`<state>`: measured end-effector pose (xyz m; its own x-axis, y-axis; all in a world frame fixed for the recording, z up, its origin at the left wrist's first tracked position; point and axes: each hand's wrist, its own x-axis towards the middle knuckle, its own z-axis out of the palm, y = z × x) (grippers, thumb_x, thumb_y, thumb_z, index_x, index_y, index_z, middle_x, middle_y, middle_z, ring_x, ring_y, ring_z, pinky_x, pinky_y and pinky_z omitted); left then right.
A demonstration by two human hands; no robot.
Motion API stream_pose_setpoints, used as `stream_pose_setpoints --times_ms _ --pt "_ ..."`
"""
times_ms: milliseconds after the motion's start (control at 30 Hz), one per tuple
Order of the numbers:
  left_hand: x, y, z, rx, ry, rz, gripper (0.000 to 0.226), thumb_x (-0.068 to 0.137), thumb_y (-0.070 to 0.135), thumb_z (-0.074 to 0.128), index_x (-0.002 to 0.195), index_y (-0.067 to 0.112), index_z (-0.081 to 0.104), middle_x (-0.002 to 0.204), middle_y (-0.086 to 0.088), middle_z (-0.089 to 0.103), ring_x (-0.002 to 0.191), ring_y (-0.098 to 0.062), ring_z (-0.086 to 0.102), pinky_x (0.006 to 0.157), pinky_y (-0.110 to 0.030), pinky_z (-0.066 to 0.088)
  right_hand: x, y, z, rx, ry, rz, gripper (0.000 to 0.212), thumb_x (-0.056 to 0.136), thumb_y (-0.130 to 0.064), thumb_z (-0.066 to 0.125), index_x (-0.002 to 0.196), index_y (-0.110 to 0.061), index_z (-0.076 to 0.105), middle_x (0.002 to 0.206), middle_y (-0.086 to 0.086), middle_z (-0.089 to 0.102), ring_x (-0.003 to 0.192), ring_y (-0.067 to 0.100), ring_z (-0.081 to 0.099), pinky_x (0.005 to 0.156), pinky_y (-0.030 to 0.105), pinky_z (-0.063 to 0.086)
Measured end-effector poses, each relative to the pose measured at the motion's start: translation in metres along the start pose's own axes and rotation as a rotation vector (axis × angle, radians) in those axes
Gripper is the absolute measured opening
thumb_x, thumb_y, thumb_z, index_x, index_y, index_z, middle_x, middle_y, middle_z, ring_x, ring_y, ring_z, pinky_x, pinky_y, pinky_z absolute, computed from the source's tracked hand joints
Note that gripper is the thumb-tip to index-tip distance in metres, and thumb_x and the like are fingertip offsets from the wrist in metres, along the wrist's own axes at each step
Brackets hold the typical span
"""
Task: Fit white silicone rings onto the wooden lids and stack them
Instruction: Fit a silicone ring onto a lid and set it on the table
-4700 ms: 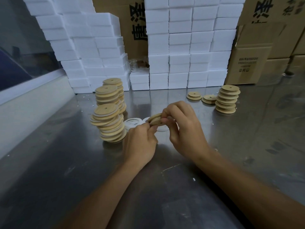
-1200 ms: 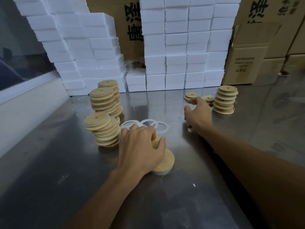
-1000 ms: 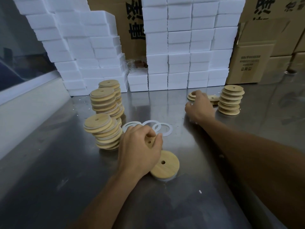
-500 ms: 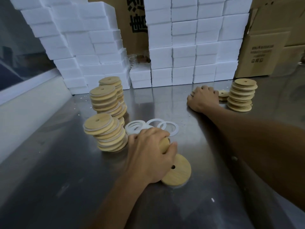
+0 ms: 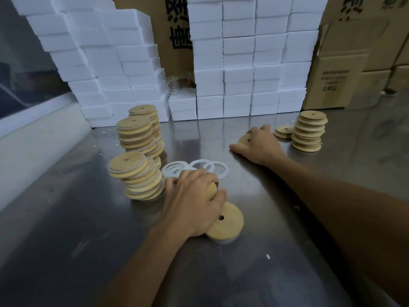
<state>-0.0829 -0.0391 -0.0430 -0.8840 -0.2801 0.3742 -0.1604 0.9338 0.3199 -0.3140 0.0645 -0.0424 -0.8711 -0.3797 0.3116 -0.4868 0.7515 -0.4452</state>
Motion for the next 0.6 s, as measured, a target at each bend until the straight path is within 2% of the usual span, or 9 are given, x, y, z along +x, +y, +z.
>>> stream_pose_setpoints --times_ms 133,233,367,433,500,533,600 --pt "0.001 0.0 0.0 0.017 -0.03 -0.033 0.034 0.089 0.055 0.045 0.112 0.035 0.06 0.13 0.019 0.053 0.125 -0.008 0.037 0.092 -0.031 0.016 -0.032 -0.008 -0.012 0.116 0.006 -0.058 0.072 0.064 -0.065 0.077 0.114 -0.021 0.049 0.108 0.006 0.061 0.099 0.029 0.059 0.08 0.037 0.046" --pt "0.002 0.0 0.0 0.035 -0.043 -0.048 0.048 0.09 0.057 0.044 0.13 0.032 0.053 0.142 0.016 0.048 0.133 -0.009 0.034 0.093 -0.031 0.014 -0.06 -0.016 -0.023 0.215 -0.017 -0.063 0.073 0.058 -0.073 0.076 0.106 -0.03 0.043 0.095 -0.004 0.058 0.088 0.02 0.057 0.072 0.034 0.044" --pt "0.001 0.003 -0.002 0.03 -0.036 -0.048 0.052 0.091 0.055 0.045 0.138 0.031 0.048 0.147 0.016 0.044 0.134 -0.012 0.033 0.099 -0.033 0.017 -0.088 -0.022 -0.031 0.359 -0.014 -0.044 0.074 0.054 -0.078 0.075 0.104 -0.034 0.044 0.091 -0.012 0.058 0.082 0.01 0.057 0.064 0.029 0.042" --pt "0.0 0.003 -0.003 0.017 -0.008 -0.037 0.051 0.092 0.05 0.049 0.138 0.028 0.051 0.147 0.014 0.044 0.133 -0.015 0.035 0.103 -0.036 0.022 -0.097 -0.022 -0.031 0.429 -0.015 -0.054 0.067 0.061 -0.072 0.076 0.106 -0.034 0.044 0.091 -0.012 0.059 0.077 0.005 0.059 0.057 0.024 0.043" --pt "-0.002 0.004 -0.005 -0.014 0.063 -0.002 0.045 0.093 0.044 0.053 0.133 0.023 0.057 0.144 0.011 0.05 0.129 -0.017 0.04 0.103 -0.038 0.029 -0.103 -0.021 -0.03 0.559 -0.023 -0.061 0.051 0.077 -0.056 0.075 0.109 -0.033 0.043 0.095 -0.003 0.064 0.067 0.009 0.066 0.05 0.026 0.05" --pt "-0.003 0.005 -0.006 -0.034 0.106 0.019 0.043 0.093 0.041 0.054 0.129 0.021 0.061 0.14 0.009 0.054 0.126 -0.019 0.044 0.102 -0.038 0.032 -0.104 -0.019 -0.03 0.595 -0.02 -0.074 0.042 0.084 -0.047 0.072 0.111 -0.033 0.042 0.099 0.0 0.064 0.067 0.011 0.068 0.052 0.028 0.054" --pt "-0.005 0.007 -0.008 -0.093 0.209 0.064 0.039 0.088 0.034 0.055 0.118 0.014 0.069 0.127 0.003 0.064 0.117 -0.022 0.054 0.099 -0.04 0.041 -0.104 -0.017 -0.029 0.596 -0.004 -0.114 0.033 0.092 -0.032 0.066 0.116 -0.034 0.043 0.107 -0.001 0.061 0.078 0.016 0.068 0.066 0.037 0.06"
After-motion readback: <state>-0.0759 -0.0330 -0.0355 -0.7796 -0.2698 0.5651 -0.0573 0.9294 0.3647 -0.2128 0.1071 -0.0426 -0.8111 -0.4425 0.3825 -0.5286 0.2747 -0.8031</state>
